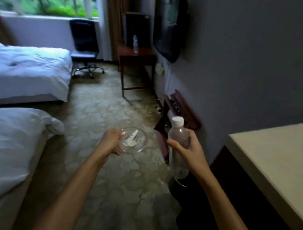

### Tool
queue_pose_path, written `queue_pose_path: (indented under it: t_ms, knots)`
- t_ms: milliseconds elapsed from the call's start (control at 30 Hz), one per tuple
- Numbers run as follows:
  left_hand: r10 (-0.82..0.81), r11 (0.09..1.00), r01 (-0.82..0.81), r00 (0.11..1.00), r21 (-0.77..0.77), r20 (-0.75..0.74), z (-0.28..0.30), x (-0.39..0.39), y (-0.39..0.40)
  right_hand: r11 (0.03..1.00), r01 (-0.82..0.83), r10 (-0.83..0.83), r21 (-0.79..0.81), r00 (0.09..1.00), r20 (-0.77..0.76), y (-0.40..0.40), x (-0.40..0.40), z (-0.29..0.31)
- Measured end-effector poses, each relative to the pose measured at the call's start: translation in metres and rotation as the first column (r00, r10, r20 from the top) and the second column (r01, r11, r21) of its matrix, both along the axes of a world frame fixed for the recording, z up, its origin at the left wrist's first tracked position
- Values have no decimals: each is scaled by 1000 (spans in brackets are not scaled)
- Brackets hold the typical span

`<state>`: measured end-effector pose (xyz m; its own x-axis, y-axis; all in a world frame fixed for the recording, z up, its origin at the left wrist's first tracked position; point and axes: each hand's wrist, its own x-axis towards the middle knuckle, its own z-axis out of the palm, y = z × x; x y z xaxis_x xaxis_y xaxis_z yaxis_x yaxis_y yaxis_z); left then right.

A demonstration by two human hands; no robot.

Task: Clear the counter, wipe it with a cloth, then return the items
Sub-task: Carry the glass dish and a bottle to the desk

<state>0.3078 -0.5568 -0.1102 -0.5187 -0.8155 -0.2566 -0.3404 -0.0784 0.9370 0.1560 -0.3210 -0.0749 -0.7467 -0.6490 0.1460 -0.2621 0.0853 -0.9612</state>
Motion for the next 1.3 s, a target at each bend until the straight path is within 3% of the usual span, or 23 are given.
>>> queue_pose_path:
  t_ms: [233,400,600,867,1000,1167,1300]
  knots:
    - [129,991,-131,987,14,101,-59,48,-98,986,-124,109,110,985,137,-130,0,-66]
    - [173,981,-186,966,50,191,-105,39,-164,963,-203,171,176,969,179,-214,-20,-102]
    - [231,965,-250,954,84,191,-131,-25,-278,956,-244,200,163,948,248,-348,-96,-139]
    - [332,935,-348,927,71,173,-104,-102,-449,950,-283,238,129,929,283,-542,-195,-115]
    - [359,926,-374,917,56,175,-112,-130,-541,942,-294,236,163,923,303,-638,-228,-133]
    - [342,918,-371,920,140,193,-143,-183,-675,940,-272,189,206,918,349,-767,-271,-164]
    - [267,945,-300,939,133,216,-137,-238,-795,941,-253,163,222,919,358,-877,-316,-150]
